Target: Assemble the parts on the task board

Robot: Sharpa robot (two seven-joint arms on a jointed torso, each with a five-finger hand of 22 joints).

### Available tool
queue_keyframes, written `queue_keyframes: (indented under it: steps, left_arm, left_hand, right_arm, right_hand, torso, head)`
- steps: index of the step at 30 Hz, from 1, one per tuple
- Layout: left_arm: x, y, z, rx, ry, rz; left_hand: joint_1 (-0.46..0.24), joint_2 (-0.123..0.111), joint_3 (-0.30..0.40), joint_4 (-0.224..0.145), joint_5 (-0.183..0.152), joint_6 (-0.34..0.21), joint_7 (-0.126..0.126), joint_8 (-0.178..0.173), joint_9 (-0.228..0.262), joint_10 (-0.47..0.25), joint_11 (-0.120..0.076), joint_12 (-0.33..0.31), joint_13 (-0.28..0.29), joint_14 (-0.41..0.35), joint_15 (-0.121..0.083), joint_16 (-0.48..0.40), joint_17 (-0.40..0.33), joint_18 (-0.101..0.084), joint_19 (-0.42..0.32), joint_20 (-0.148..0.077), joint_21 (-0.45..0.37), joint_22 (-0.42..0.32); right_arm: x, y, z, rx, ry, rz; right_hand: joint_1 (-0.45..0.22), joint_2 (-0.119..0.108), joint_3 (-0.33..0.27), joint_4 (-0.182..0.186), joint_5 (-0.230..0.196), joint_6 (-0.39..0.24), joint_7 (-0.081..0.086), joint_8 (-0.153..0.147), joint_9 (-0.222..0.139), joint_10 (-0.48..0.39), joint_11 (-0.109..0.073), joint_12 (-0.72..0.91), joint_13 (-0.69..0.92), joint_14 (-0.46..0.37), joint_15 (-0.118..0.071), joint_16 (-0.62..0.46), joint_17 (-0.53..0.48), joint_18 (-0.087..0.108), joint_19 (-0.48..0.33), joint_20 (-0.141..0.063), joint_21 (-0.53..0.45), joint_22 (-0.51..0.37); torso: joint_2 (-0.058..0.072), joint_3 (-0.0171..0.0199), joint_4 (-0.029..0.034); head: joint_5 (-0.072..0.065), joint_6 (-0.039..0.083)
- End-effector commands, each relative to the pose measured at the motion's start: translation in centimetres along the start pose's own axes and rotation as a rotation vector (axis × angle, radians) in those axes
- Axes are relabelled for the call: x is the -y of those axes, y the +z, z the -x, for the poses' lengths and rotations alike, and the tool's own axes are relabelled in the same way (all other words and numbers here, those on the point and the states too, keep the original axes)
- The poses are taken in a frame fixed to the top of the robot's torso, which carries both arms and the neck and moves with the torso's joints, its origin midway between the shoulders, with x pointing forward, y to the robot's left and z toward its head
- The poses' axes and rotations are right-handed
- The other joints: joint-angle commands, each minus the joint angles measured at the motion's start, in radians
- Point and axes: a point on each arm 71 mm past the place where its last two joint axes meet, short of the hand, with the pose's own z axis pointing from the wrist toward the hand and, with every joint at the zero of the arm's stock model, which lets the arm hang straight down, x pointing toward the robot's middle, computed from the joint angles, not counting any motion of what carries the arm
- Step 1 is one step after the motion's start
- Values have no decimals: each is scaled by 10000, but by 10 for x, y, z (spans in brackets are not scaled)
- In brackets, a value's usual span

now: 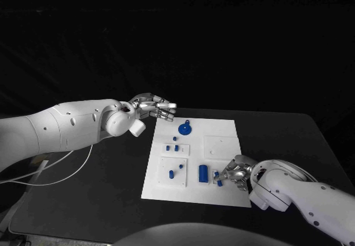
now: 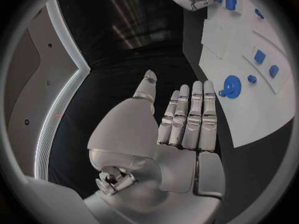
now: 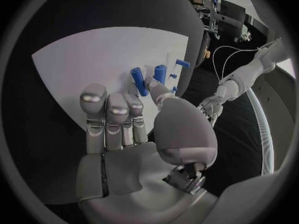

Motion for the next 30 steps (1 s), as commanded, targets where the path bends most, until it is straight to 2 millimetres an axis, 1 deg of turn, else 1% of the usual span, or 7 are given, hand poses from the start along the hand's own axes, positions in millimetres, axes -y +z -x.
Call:
queue_keyframes:
  steps: [1,7,10,17,25,29,30]
  left_arm:
    - [0,0,-3,-246,-4,10]
    - [0,0,-3,-283,8,38]
    - [0,0,-3,-293,13,49]
    - [0,0,-3,-305,24,86]
    - [0,0,-3,-348,48,130]
    - [-1,0,-3,-356,54,144]
    - [-1,0,-3,-358,55,147]
  left_hand:
    - [-47,64,-2,77,-38,-61,-13,31,14,-74,15,20,6,30,23,-31,14,137,18,-27,30,-17]
    - [-49,74,1,93,-33,-59,-14,32,15,-74,16,19,6,32,24,-30,15,138,17,-27,31,-19]
    - [-49,74,1,93,-33,-59,-14,32,15,-74,16,19,6,32,24,-30,15,138,17,-27,31,-19]
    - [-44,85,-1,121,-37,-56,-14,34,15,-77,16,20,6,33,24,-30,15,138,16,-26,35,-24]
    - [-44,85,-1,121,-37,-56,-14,34,15,-77,16,20,6,33,24,-30,15,138,16,-26,35,-24]
    - [-44,85,-1,121,-37,-56,-14,34,15,-77,16,20,6,33,24,-30,15,138,16,-26,35,-24]
    - [-44,85,-1,121,-37,-56,-14,34,15,-77,16,20,6,33,24,-30,15,138,16,-26,35,-24]
  right_arm:
    - [1,0,1,126,-616,-240]
    - [-1,1,1,230,-668,-192]
    - [-3,2,1,256,-663,-132]
    - [-9,1,1,307,-633,55]
    - [-13,1,1,348,-604,192]
    - [-14,2,1,258,-693,145]
    - [-13,2,1,217,-742,117]
  right_hand:
    - [-165,-23,53,204,-59,81,-1,-58,7,63,-21,-62,-1,14,-91,-68,-11,24,517,-87,-54,910]
    - [-265,-160,169,657,-476,121,-12,-57,40,106,-28,-53,28,16,-95,-77,-13,20,524,-90,-59,911]
    - [-226,-211,192,815,-541,126,-12,-59,53,112,-27,-49,46,18,-97,-81,-17,19,521,-92,-62,910]
    - [-218,-246,186,948,-707,147,-16,-55,69,131,-27,-34,67,18,-96,-72,-9,17,526,-91,-50,914]
    - [-212,-256,183,972,-730,146,-14,-56,71,135,-26,-28,73,21,-96,-64,-4,17,525,-90,-57,912]
    - [-205,-303,159,1058,-843,155,-15,-56,79,134,-25,-35,81,18,-95,-73,-11,20,525,-90,-53,912]
    - [-237,-325,140,1116,-932,146,-5,-57,78,127,-23,-47,76,13,-91,-83,-18,22,519,-89,-69,908]
  torso:
    - [1,6,-3]
    - [2,5,-6]
    - [-1,5,-7]
    - [11,6,1]
    - [-1,0,-3]
    - [-1,-3,-3]
    - [-4,-5,-6]
  head:
    - [4,-5]
    - [17,11]
    - [26,11]
    - [47,1]
    - [85,-12]
    - [84,-25]
    - [84,-31]
